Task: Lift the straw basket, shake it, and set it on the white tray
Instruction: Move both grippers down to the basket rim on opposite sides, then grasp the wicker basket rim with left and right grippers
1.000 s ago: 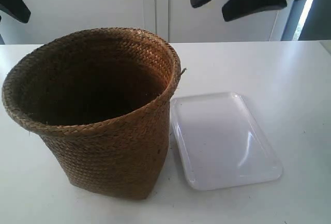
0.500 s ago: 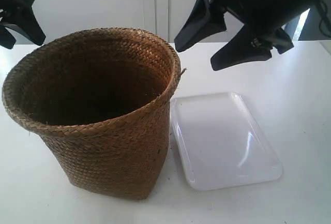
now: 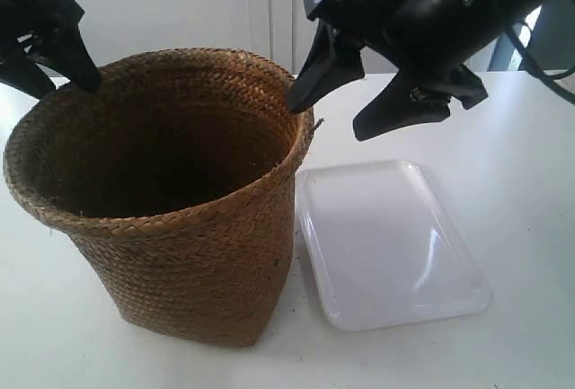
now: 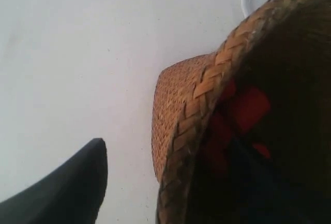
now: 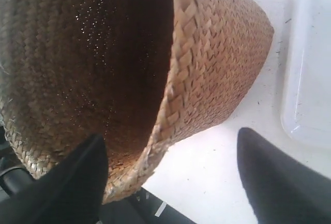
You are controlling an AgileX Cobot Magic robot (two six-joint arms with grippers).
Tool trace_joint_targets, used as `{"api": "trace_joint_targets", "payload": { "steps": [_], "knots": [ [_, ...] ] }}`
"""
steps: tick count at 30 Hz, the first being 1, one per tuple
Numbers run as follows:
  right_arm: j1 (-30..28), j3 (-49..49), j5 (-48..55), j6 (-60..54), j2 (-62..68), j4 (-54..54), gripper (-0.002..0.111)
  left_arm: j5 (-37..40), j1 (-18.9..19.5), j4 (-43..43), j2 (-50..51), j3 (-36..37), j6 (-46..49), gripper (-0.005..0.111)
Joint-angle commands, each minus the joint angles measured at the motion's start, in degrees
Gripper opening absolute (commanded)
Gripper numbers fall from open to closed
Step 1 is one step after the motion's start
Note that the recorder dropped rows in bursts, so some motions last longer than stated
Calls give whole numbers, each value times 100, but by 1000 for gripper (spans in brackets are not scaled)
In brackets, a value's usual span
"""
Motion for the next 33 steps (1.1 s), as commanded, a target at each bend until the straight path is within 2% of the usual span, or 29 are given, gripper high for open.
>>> {"api": "trace_joint_targets", "payload": {
  "steps": [1,10,13,17,20,24,25,26,33],
  "knots": [
    [93,17,-55,40,108,102,66,224,-26,-266,54,32,96,70],
    [550,17,-496,168,541,-109,64,233,-198,-467,452,32,259,70],
    [584,17,-598,178,693,-122,57,246,-249,-477,542,32,259,70],
    [584,17,-781,178,841,-99,42,181,-279,-489,584,32,259,69],
    [584,17,-901,178,898,-99,28,69,-283,-490,584,32,224,56],
    [584,17,-1009,178,919,-99,2,69,-283,-543,584,32,211,17],
    [584,17,-1038,178,919,-127,0,69,-283,-554,584,32,211,5],
    [584,17,-1066,178,919,-160,0,58,-283,-563,584,32,211,0],
    [584,17,-1493,178,865,-294,0,-235,-283,-829,474,32,243,0]
  ]
}}
